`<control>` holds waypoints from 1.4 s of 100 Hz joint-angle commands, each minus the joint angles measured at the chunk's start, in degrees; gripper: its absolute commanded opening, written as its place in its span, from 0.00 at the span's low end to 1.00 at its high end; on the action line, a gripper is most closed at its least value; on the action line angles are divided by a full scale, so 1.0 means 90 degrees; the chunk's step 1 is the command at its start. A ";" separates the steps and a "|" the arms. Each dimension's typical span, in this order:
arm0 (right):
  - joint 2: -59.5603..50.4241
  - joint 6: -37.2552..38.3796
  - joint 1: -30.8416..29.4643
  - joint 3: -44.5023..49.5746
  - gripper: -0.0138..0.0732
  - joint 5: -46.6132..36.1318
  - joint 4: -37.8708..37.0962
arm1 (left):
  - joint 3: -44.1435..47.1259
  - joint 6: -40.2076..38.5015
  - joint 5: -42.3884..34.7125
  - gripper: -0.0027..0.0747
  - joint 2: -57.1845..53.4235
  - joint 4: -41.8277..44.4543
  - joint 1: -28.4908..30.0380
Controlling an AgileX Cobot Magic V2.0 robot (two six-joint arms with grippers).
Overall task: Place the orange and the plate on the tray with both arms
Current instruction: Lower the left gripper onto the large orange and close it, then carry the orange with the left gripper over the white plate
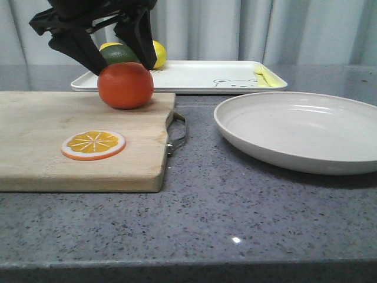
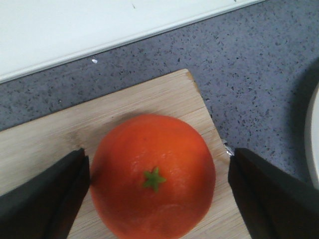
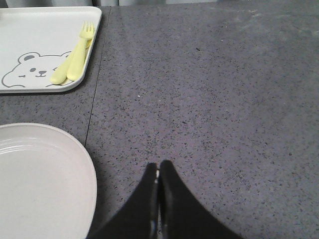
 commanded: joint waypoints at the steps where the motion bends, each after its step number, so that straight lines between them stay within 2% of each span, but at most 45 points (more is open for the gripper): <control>1: 0.0013 -0.0017 -0.0003 -0.0244 0.08 -0.0461 -0.0020 | -0.0211 0.0007 -0.0207 0.75 -0.0175 -0.0126 -0.0045; 22: 0.0013 -0.0017 -0.0003 -0.0244 0.08 -0.0461 -0.0020 | -0.0211 0.0007 -0.0154 0.71 -0.0044 -0.0126 -0.0045; 56: 0.0013 -0.0017 -0.0003 -0.0244 0.08 -0.0461 -0.0020 | -0.0220 0.0007 -0.0154 0.44 -0.0044 -0.0126 -0.0045; 70: 0.0013 -0.0017 -0.0003 -0.0244 0.08 -0.0461 -0.0020 | -0.0417 0.0232 -0.0103 0.37 -0.0044 -0.0138 -0.0114; 82: 0.0013 -0.0017 -0.0003 -0.0244 0.08 -0.0461 -0.0020 | -0.0757 0.0503 0.0060 0.37 -0.0030 -0.0162 -0.0412; 106: 0.0013 -0.0017 -0.0003 -0.0244 0.08 -0.0461 -0.0020 | -0.1354 0.0515 -0.0046 0.37 0.0025 -0.0162 -0.1381; 140: 0.0013 -0.0017 -0.0003 -0.0244 0.08 -0.0322 -0.0020 | -0.2110 0.0515 -0.0072 0.37 0.0867 -0.0162 -0.2502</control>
